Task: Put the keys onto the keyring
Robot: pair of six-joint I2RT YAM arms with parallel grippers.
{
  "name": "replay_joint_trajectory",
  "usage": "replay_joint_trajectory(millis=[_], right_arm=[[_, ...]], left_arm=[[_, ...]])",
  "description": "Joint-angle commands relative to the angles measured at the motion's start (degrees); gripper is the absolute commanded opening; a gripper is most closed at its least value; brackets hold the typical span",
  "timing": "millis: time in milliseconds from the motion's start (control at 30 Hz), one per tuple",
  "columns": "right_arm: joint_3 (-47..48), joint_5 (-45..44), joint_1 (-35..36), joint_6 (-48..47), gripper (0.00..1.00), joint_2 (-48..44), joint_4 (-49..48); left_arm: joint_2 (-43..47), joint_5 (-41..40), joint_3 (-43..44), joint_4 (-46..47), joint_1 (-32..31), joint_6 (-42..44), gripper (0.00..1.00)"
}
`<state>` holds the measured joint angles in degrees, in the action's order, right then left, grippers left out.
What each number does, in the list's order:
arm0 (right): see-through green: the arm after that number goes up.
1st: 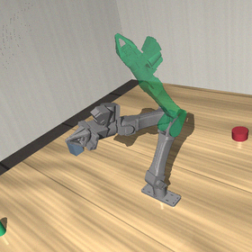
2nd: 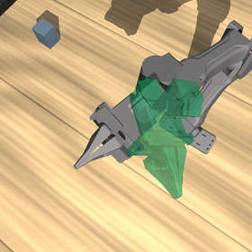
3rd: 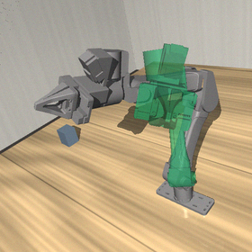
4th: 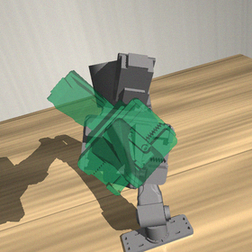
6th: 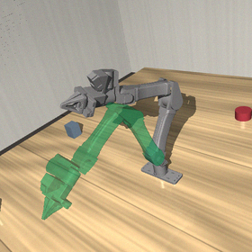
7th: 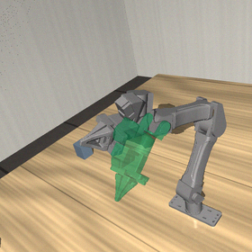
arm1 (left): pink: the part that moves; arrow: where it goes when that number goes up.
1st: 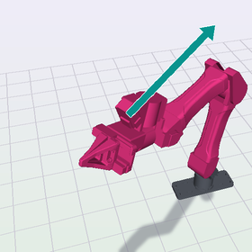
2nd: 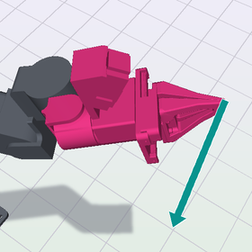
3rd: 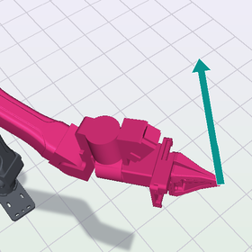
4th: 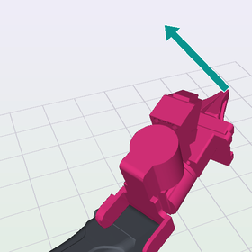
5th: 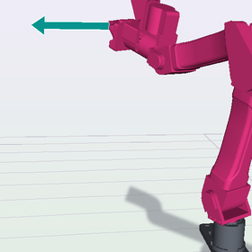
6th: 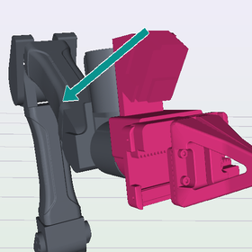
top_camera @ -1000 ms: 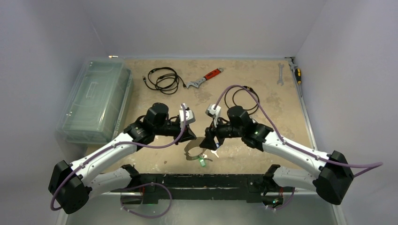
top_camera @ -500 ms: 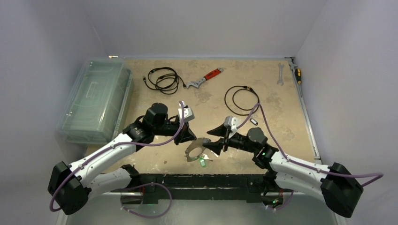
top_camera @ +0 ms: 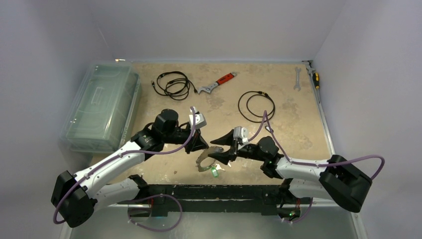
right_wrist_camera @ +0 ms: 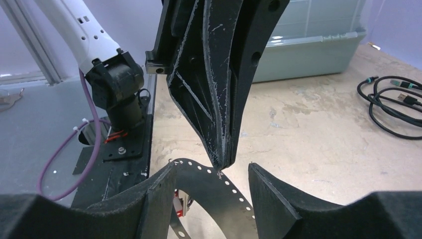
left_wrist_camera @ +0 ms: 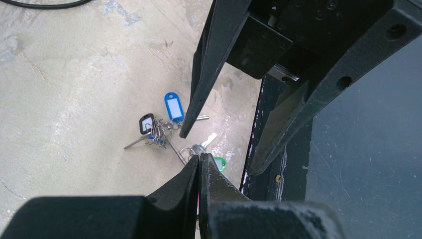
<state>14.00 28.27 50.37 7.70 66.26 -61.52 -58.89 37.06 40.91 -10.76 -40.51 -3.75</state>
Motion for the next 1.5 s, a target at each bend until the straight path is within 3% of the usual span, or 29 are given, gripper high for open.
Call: replay_joint_trajectory(millis=[0,333,500,767,1167,1367,1467], right_arm=[[0.6,2.2,0.4,-2.3,0.57,1.5,-5.4],[2.3,1.5,1.4,-3.9,0.44,6.7,-6.5],[2.8,0.8,1.7,-3.9,0.26,8.0,-7.9],[3.6,0.2,1.8,-3.7,0.21,8.3,-7.9],[3.9,0.4,2.6,-2.4,0.00,11.2,-10.7],[5.0,2.1,2.6,-1.6,0.00,12.2,-10.2],[2.7,1.9,2.8,-2.3,0.00,12.7,-16.0]], left_arm=[[0.2,0.7,2.4,2.8,0.3,-1.0,0.00],[-0.1,0.8,2.3,2.9,0.3,-1.3,0.00],[0.1,0.6,2.1,2.9,0.3,-1.5,0.00],[0.1,0.4,1.8,3.0,0.3,-1.5,0.00],[0.1,0.7,1.6,3.5,0.3,-2.3,0.00],[0.1,0.7,1.7,3.3,0.3,-2.6,0.00],[0.2,0.8,1.8,3.3,0.3,-2.6,0.00]])
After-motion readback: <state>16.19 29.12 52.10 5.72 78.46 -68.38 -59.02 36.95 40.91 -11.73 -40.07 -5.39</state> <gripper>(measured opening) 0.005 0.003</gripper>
